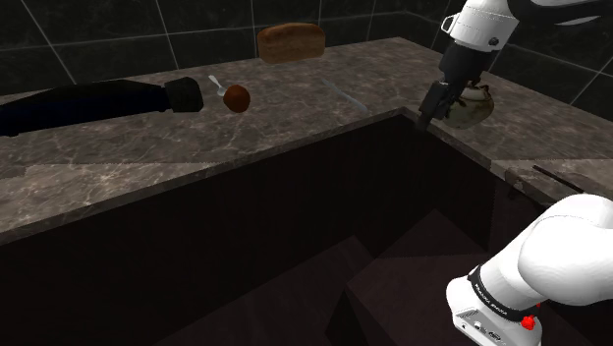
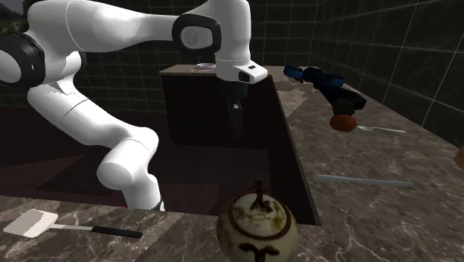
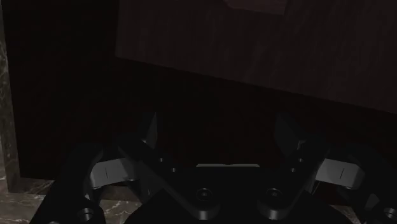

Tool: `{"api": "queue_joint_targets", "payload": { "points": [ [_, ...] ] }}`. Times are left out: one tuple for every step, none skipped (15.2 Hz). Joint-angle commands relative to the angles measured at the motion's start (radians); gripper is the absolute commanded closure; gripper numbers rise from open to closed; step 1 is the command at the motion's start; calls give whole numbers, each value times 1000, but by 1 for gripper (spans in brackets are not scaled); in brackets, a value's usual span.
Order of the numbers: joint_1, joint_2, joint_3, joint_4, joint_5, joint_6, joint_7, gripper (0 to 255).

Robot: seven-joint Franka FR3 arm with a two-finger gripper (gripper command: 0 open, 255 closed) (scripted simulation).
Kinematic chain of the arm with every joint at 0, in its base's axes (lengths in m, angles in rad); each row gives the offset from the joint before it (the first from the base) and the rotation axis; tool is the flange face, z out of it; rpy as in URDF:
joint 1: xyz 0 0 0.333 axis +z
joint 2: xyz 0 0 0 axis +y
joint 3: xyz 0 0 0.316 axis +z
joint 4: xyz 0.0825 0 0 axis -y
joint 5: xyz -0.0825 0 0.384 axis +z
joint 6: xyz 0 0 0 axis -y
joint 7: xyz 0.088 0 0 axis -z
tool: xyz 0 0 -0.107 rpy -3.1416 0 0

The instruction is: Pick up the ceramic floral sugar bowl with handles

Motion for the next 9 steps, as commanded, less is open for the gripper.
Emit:
{"api": "queue_joint_targets", "payload": {
  "points": [
    [0, 0, 0, 0, 0, 0, 0, 0],
    [-10, 8, -19, 9, -17, -3, -21, 0],
    [-19, 16, -38, 19, -33, -5, -41, 0],
    [-28, 26, -57, 30, -50, -7, -62, 0],
    [-37, 36, -75, 42, -65, -9, -83, 0],
    [-45, 48, -94, 55, -81, -10, -103, 0],
    [-53, 60, -112, 69, -95, -11, -123, 0],
    [-61, 73, -130, 84, -110, -12, -144, 0],
    [-68, 87, -149, 100, -123, -13, -164, 0]
  ]
}}
